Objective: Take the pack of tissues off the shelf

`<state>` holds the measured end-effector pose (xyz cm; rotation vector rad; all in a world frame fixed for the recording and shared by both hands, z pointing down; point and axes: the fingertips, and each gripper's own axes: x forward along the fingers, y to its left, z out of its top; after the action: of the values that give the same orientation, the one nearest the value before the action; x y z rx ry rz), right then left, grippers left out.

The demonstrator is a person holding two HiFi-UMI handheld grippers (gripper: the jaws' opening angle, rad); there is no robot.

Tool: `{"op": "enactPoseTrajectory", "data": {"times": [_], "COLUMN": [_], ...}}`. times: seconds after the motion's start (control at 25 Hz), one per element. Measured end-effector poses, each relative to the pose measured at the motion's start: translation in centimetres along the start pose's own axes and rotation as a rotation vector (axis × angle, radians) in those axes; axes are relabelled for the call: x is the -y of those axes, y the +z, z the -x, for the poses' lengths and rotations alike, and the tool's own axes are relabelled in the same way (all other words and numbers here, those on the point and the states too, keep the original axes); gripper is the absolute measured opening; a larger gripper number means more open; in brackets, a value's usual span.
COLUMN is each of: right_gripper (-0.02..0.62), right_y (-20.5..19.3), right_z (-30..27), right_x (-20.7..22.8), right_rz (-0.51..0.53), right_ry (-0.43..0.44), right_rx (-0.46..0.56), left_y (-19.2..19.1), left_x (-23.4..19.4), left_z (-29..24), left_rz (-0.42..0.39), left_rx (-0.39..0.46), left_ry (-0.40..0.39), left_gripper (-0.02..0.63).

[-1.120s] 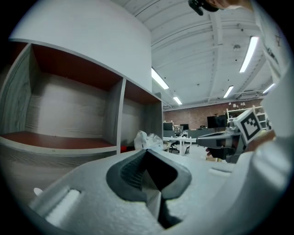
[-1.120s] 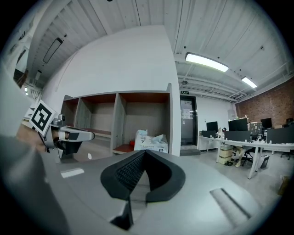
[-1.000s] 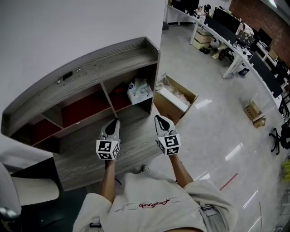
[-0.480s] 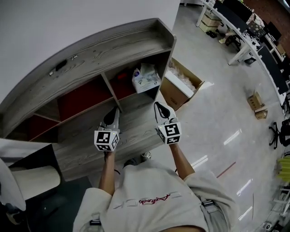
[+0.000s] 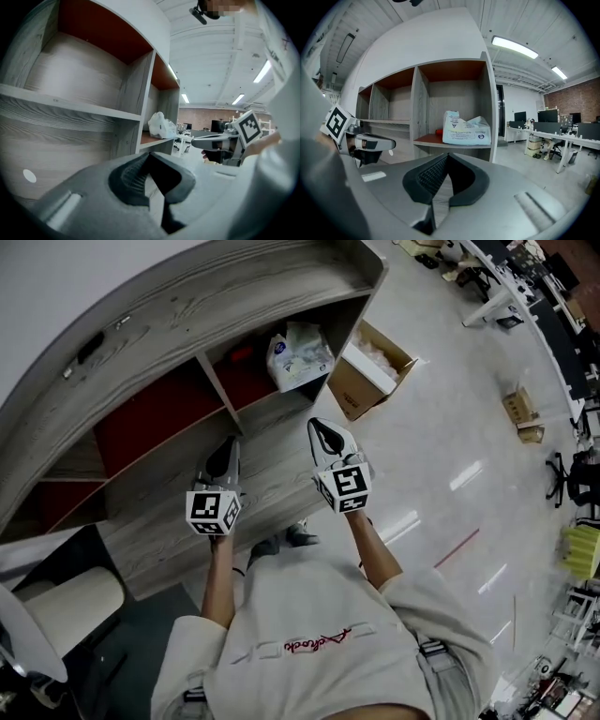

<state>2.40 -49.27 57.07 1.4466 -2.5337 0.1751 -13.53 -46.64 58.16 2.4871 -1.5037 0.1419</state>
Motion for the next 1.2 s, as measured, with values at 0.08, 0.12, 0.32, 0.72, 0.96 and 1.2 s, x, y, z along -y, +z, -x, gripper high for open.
{"op": "enactPoseTrajectory", "data": {"times": [0.08, 0.12, 0.32, 0.72, 0.96, 1.2], "right_gripper": [0.008, 0.008, 0.008, 0.255, 0.207, 0.053], "right_y": [0.0, 0.2, 2.4, 6.7, 6.8, 6.1], "right_z": [-0.3, -0.5, -2.1, -7.0, -9.1, -9.6], "right_x": [-0.2, -0.3, -0.6, -1.2, -1.0, -0.1], "right_rz": [-0.001, 0.000, 0.006, 0.041, 0.089, 0.102], "right_ry": [0.000, 0.000, 0.001, -0.003, -0.050, -0.090], "right_rx": [0.002, 0.005, 0.053, 0.096, 0.064, 0.034], "left_y": [-0.5, -0.5, -0.6, -1.2, -0.9, -0.7], "left_x": [0.1, 0.1, 0.0, -0.2, -0.7, -1.9], "left_z": [0.2, 0.2, 0.4, 1.2, 2.0, 2.6], "left_rz": [0.003, 0.003, 0.003, 0.008, 0.009, 0.011], "left_rx": [-0.010, -0.012, -0.020, -0.029, -0.021, -0.015], "left_ry": [-0.005, -0.007, -0.011, -0.005, 0.015, 0.043], "left_gripper": [-0.002, -0.002, -0.002, -0.002, -0.002, -0.002]}}
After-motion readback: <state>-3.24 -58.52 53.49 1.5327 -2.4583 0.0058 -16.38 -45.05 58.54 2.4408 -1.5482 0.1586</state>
